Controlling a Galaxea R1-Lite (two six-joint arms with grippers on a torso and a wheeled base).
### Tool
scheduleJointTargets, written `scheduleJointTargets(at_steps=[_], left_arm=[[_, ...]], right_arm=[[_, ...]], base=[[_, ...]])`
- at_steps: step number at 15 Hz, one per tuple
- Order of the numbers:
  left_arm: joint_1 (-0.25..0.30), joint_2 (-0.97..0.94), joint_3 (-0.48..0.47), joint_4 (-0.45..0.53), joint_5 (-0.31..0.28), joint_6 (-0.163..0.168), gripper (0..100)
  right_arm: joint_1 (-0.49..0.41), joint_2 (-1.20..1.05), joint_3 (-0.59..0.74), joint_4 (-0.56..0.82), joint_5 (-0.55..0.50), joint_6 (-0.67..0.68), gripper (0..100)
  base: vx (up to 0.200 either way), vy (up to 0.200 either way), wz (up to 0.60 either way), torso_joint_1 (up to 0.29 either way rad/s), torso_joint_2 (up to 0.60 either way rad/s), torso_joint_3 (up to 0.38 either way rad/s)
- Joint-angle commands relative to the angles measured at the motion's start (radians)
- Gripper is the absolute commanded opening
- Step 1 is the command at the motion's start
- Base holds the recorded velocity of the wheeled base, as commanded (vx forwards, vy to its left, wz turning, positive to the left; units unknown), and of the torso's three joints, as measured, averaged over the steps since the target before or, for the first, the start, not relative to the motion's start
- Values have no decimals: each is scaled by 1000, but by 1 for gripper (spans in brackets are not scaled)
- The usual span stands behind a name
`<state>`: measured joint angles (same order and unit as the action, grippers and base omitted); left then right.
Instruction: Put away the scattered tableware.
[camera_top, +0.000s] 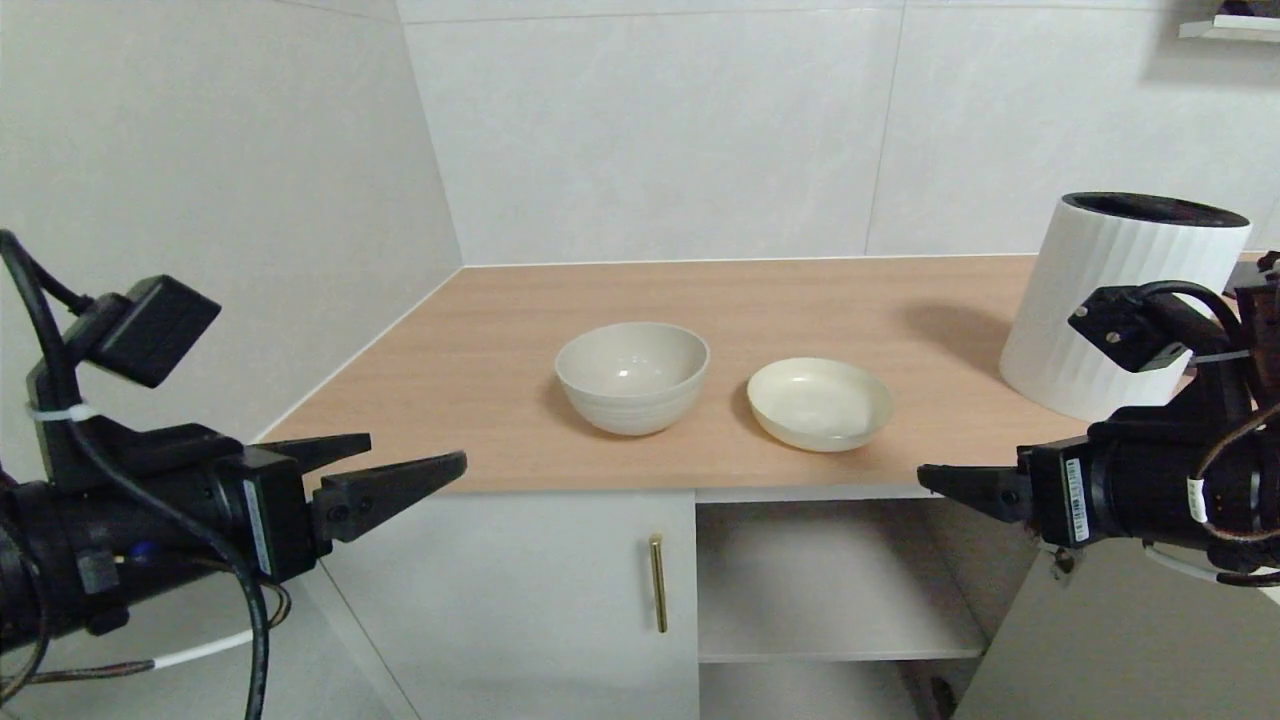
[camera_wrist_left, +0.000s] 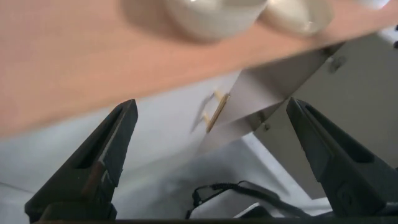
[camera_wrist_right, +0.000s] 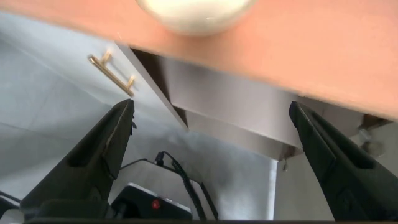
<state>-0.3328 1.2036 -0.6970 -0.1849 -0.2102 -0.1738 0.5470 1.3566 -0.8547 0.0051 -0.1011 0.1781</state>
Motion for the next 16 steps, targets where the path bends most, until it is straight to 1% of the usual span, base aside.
scheduleJointTargets(at_steps=[1,2,5,6,8,9,10,11,12,13,14,15,16], left_arm=[[-2,53,-68,2,0,0,100],[0,80,-93,2,3,0,100],[0,146,-90,1,11,-6,100],[0,152,-98,1,9,-16,100],[0,163,-119,2,11,-61,100],[0,174,-134,5,11,-90,100],[-2,192,-162,31,12,-125,100],[-3,202,-182,61,14,-144,100],[-6,214,-223,117,23,-176,100],[-14,254,-308,228,38,-266,100],[-26,283,-348,272,40,-319,100],[-32,300,-368,292,41,-345,100],[-49,338,-395,317,51,-389,100]], right_arm=[[1,10,2,1,9,0,100],[1,15,2,1,11,0,100],[-1,13,-1,1,11,0,100],[-1,13,-3,1,11,0,100],[-1,26,-3,-20,11,0,100],[-1,45,-1,-42,9,1,100],[-1,67,3,-54,11,1,100],[-1,78,2,-57,11,3,100],[-1,104,-9,-59,7,4,100],[-1,144,-41,-60,1,21,100],[-1,156,-53,-60,3,44,100],[-1,167,-60,-60,3,57,100],[-7,194,-75,-60,0,83,100]], base=[[0,0,0,203,-476,-276],[0,0,0,203,-481,-276],[0,0,0,216,-489,-281],[0,0,0,237,-505,-286],[0,0,0,119,-256,-142],[0,0,0,46,-110,-56],[0,0,0,32,-61,-36],[0,0,0,0,0,0],[0,0,0,0,0,0],[0,0,0,0,0,0],[0,0,0,0,0,0],[0,0,0,0,0,0],[0,0,0,0,0,0]])
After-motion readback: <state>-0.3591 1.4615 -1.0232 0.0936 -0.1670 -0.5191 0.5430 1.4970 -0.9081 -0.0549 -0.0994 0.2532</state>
